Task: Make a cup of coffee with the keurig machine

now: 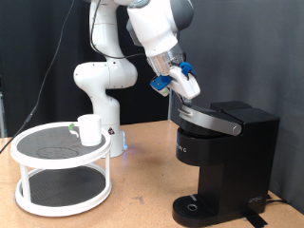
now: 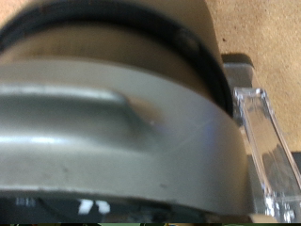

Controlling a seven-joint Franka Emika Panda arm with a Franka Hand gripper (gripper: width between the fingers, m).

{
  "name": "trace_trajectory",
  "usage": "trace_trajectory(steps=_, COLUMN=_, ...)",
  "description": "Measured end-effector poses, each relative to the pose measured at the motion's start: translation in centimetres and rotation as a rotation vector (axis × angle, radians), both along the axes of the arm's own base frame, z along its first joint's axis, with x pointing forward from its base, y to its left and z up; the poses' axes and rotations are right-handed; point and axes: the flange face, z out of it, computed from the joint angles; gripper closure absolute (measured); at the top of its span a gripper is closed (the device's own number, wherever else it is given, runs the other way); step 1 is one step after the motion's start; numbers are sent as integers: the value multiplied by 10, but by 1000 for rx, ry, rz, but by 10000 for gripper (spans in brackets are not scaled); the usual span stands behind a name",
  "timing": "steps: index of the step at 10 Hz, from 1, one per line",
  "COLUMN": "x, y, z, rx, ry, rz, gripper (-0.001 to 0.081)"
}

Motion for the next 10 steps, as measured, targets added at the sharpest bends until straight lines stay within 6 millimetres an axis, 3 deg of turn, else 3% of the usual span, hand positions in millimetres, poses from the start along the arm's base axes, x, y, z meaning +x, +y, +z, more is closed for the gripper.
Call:
trace_trajectory(steps=6, x=0, y=-9, z=-28, rx=-34, ry=-1, rz=-42, gripper=806)
trace_trajectory(steps=10, x=2, y=-11, z=-28, rx=-29, ry=-8, rz=-51, gripper=806)
